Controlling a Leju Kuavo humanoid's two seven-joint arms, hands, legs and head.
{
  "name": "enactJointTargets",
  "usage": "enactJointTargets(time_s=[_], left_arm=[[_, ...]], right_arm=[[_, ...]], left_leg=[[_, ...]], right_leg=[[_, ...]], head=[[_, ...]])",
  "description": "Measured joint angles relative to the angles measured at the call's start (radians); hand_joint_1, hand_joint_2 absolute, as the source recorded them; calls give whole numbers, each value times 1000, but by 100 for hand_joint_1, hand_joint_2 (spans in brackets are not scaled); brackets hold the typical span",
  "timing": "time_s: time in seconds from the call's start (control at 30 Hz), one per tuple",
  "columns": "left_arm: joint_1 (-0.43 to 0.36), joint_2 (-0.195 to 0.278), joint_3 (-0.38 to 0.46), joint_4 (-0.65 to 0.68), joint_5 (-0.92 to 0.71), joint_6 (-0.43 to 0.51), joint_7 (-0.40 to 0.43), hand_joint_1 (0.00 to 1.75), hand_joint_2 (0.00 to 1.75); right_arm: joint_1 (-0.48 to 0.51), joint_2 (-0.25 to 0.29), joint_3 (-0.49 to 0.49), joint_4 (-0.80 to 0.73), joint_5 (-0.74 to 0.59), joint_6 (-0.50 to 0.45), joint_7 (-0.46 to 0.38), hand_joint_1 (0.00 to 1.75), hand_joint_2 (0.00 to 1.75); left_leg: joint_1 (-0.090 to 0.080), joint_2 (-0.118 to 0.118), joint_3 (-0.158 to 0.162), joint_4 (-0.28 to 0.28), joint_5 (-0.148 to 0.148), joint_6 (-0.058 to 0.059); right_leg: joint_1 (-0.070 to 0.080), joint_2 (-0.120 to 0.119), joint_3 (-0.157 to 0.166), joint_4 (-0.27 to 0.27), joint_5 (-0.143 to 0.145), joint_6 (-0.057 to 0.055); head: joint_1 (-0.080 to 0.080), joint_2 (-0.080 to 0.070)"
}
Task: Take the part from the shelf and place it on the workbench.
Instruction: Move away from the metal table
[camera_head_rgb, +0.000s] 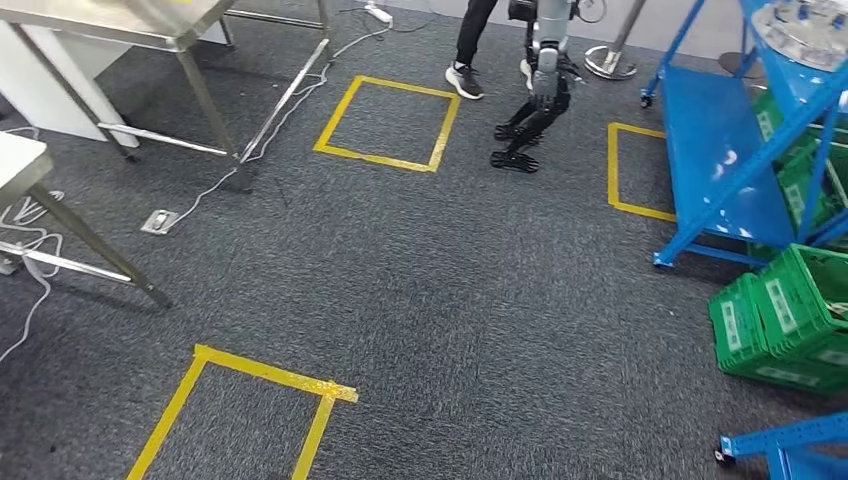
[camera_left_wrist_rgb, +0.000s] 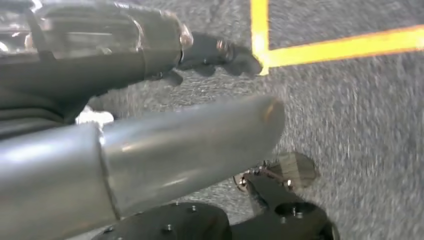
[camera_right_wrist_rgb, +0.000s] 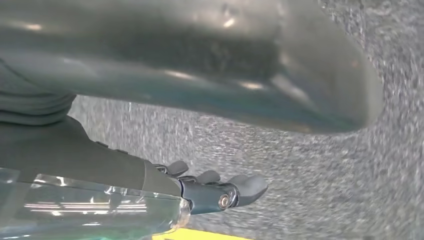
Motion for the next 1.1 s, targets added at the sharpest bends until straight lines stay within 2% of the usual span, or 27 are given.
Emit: enactJointTargets(time_s=[0.03, 0.07, 0.13, 0.17, 0.23, 0.3, 0.33, 0.37, 0.43, 0.47, 0.5, 0.53, 0.57, 0.6, 0.63, 0.67, 0.7, 0.73, 0.77, 0.8, 0.83, 0.9, 0.97, 1.0, 1.03, 1.07, 1.1], left_arm=[[-1, 0, 0, 0, 0, 0, 0, 0, 0], [-3, 0, 0, 0, 0, 0, 0, 0, 0], [-8, -1, 0, 0, 0, 0, 0, 0, 0], [-10, -1, 0, 0, 0, 0, 0, 0, 0], [-11, -2, 0, 0, 0, 0, 0, 0, 0], [-12, -5, 0, -1, 0, 0, -1, 0, 0], [-13, -6, 0, -2, -1, 0, -1, 0, 0], [-13, -7, 0, -2, -2, 0, -1, 0, 0], [-12, -7, 0, -3, -2, 0, -1, 0, 0], [-10, -8, 0, -3, -2, 0, -1, 0, 0], [-8, -8, 0, -3, -2, 0, -1, 0, 0], [-6, -8, 0, -3, -2, 0, -1, 0, 0], [-5, -9, 0, -3, -2, 0, -1, 0, 0], [-5, -9, 0, -3, -2, 0, -1, 0, 0], [-5, -9, 0, -3, -2, 0, -1, 0, 0], [-5, -8, 0, -3, -2, 0, -1, 0, 0], [-5, -8, 0, -3, -2, 0, 0, 0, 0], [-5, -8, 0, -3, -2, 0, 1, 0, 0], [-5, -8, 0, -2, -2, 0, 1, 0, 0], [-5, -8, 0, -2, -3, 0, 2, 0, 0], [-6, -9, 0, -2, -3, 0, 2, 0, 0], [-6, -10, 0, -2, -3, 0, 0, 0, 0], [-4, -10, 0, -2, -3, 0, -1, 0, 0], [-2, -10, 0, -2, -3, 0, -1, 0, 0], [-2, -9, 0, -2, -3, 0, -1, 0, 0], [-2, -9, 0, -2, -3, 0, -1, 0, 0], [-3, -10, 0, -2, -3, 0, -1, 0, 0]], right_arm=[[4, 1, 2, 1, 0, 0, 1, 0, 0], [9, 1, 2, 4, 0, 0, 2, 0, 0], [15, 1, 3, 10, 0, 0, 2, 0, 0], [14, 1, 3, 12, 0, 0, 3, 0, 0], [9, 0, 4, 14, 0, 0, 3, 0, 0], [7, -1, 4, 16, 0, 0, 2, 0, 0], [8, -2, 4, 17, -1, 0, 2, 0, 0], [8, -3, 5, 18, -2, 1, 2, 0, 0], [5, -4, 5, 19, -3, 1, 1, 0, 0], [2, -4, 6, 19, -3, 1, 1, 0, 0], [0, -5, 6, 20, -4, 1, 1, 0, 0], [1, -5, 7, 20, -4, 1, 1, 0, 0], [2, -5, 8, 20, -5, 1, 2, 0, 0], [4, -5, 9, 21, -5, 1, 2, 0, 0], [5, -5, 9, 22, -6, 1, 2, 0, 0], [4, -5, 9, 23, -7, 1, 2, 0, 0], [2, -5, 9, 23, -9, 1, 2, 0, 0], [1, -5, 10, 24, -11, 0, 2, 0, 0], [1, -6, 10, 24, -12, 0, 2, 0, 0], [2, -6, 10, 24, -14, 0, 2, 0, 0], [3, -5, 11, 25, -14, 0, 2, 0, 0], [3, -5, 14, 25, -15, 0, 2, 0, 0], [-2, -5, 17, 26, -15, 0, 3, 0, 0], [-4, -5, 18, 26, -16, 0, 3, 0, 0], [-2, -5, 19, 26, -16, 0, 3, 0, 0], [1, -5, 20, 26, -17, 0, 4, 0, 0], [5, -5, 20, 27, -17, 0, 4, 0, 0]], left_leg=[[-1, 16, 5, 0, -5, -1], [-1, 29, 10, 0, -10, -2], [-1, 48, 22, -1, -20, -7], [-2, 55, 27, -1, -25, -11], [-4, 69, 34, -4, -32, -22], [-3, 86, 41, -9, -37, -33], [0, 72, 45, -7, -44, -38], [2, 44, 41, 12, -57, -41], [4, -24, -5, 113, -107, -44], [4, -39, -46, 185, -134, -44], [3, -40, -85, 246, -148, -45], [3, -38, -113, 278, -144, -45], [3, -37, -124, 273, -118, -46], [4, -42, -117, 231, -75, -46], [6, -60, -100, 168, -28, -46], [10, -88, -80, 109, 3, -46], [13, -111, -64, 68, 18, -44], [14, -126, -55, 47, 19, -41], [13, -126, -51, 43, 13, -36], [12, -112, -49, 41, 11, -30], [12, -99, -47, 38, 11, -25], [12, -66, -40, 32, 10, -14], [7, -27, -35, 30, 4, -6], [4, -8, -33, 30, 1, -4], [2, 9, -31, 30, -3, -3], [1, 23, -29, 30, -6, -3], [0, 34, -24, 30, -10, -4]], right_leg=[[-3, -6, -11, 15, 8, 2], [-6, -10, -3, -6, 34, 3], [-6, -36, 54, -122, 103, -1], [0, -56, 83, -179, 122, -7], [12, -83, 109, -231, 122, -22], [17, -71, 113, -240, 118, -35], [17, -62, 119, -249, 119, -41], [15, -53, 126, -258, 121, -48], [12, -34, 137, -269, 124, -58], [12, -21, 139, -269, 122, -63], [13, -6, 141, -269, 121, -64], [13, 10, 144, -267, 117, -65], [13, 26, 148, -265, 113, -64], [12, 41, 152, -260, 108, -61], [10, 55, 156, -254, 101, -57], [10, 69, 156, -246, 94, -51], [9, 82, 153, -239, 88, -45], [7, 95, 149, -234, 84, -38], [5, 109, 145, -232, 83, -31], [2, 123, 142, -233, 84, -26], [1, 122, 140, -231, 82, -21], [3, 77, 115, -182, 53, -13], [2, 15, 50, -57, -8, -6], [1, 1, 15, 7, -31, -3], [0, -6, -8, 47, -39, -3], [0, -9, -12, 49, -26, -3], [1, -13, 5, 11, 6, -6]], head=[[1, 0], [2, 0], [8, 0], [11, 0], [15, 0], [13, 0], [10, 0], [7, 0], [-4, 0], [-11, 0], [-17, 0], [-22, 0], [-26, 0], [-30, 0], [-34, 0], [-38, 0], [-41, 0], [-42, 0], [-41, 0], [-38, 0], [-35, 0], [-20, 0], [-2, 0], [3, 0], [5, 0], [7, 0], [9, 0]])
